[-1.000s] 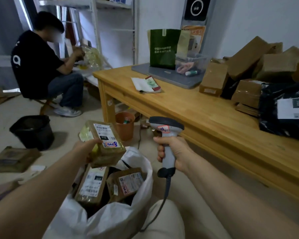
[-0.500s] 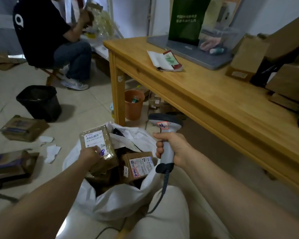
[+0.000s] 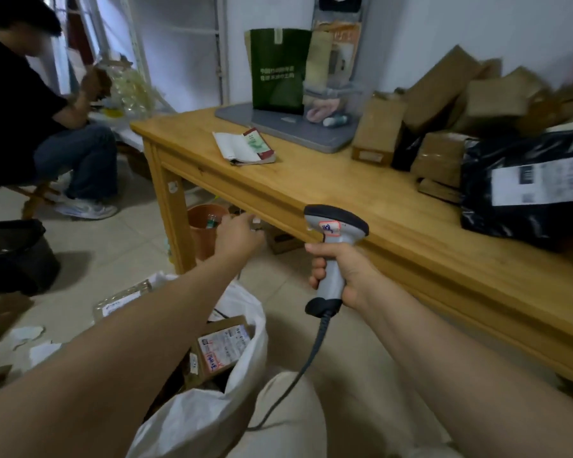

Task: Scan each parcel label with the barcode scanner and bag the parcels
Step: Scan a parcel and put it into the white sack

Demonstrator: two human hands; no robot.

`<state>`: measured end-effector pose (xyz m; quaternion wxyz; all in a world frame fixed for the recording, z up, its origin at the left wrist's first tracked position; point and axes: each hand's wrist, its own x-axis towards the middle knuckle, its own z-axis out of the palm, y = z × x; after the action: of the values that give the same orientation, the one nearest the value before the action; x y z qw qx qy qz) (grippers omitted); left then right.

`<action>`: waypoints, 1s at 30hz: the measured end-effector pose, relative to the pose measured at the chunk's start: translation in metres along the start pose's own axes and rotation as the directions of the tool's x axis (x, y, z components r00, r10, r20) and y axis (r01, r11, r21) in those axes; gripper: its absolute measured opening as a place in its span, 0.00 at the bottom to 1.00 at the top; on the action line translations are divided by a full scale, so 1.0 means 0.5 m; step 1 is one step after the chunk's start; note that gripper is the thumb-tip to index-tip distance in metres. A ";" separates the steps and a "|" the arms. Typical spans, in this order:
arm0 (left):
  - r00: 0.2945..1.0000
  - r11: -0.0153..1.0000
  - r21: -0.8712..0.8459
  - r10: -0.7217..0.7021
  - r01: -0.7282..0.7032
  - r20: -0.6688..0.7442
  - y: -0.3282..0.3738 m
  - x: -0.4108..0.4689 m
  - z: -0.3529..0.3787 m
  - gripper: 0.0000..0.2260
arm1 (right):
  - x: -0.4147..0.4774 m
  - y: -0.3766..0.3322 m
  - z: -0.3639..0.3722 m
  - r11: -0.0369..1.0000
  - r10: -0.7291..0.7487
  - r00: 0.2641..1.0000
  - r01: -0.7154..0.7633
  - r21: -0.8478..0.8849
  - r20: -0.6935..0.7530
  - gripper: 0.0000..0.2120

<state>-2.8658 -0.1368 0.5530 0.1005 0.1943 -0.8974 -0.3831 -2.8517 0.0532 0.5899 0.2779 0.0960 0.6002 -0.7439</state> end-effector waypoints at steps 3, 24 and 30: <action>0.991 0.990 -0.056 0.129 -0.126 0.040 0.146 0.004 0.049 0.23 | -0.028 -0.047 -0.085 0.996 -0.066 0.996 0.069 0.048 -0.058 0.11; 0.591 0.599 0.040 0.773 -0.800 0.231 0.739 -0.038 0.415 0.28 | -0.167 -0.199 -0.512 0.848 -0.289 0.773 0.481 0.225 -0.565 0.07; 0.216 -0.043 0.486 0.859 -0.873 0.464 0.883 -0.049 0.429 0.42 | -0.172 -0.210 -0.546 0.829 -0.351 0.752 0.527 0.187 -0.558 0.07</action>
<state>-3.0339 0.2912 0.7258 0.2310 -0.3948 -0.8812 0.1192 -2.8880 0.3503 0.6477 -0.0933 0.1850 0.5218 -0.8275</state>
